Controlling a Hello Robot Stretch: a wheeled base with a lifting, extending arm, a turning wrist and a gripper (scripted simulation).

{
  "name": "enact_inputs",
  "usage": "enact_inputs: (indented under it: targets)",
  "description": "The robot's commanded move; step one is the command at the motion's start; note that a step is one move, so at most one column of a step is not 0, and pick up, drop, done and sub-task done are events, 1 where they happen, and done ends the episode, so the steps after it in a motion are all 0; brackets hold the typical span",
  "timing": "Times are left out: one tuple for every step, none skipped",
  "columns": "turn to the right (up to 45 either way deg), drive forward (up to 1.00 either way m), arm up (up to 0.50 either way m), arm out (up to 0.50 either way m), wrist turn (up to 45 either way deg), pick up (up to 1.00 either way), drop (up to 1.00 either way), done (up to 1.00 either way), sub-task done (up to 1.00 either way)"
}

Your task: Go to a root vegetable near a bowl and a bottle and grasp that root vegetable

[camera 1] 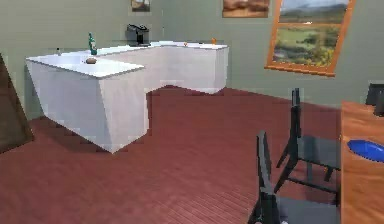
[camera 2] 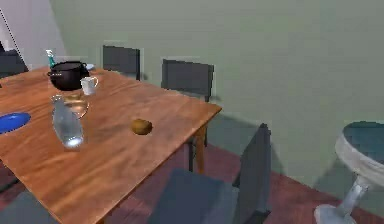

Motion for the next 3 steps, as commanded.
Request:
enact_inputs:
  targets:
    - [-45.0, 0.00, 0.00, 0.00, 0.0, 0.00, 0.00, 0.00, 0.00]
    - [-27.0, 0.00, 0.00, 0.00, 0.0, 0.00, 0.00, 0.00, 0.00]
    - [0.0, 0.05, 0.00, 0.00, 0.0, 0.00, 0.00, 0.00, 0.00]
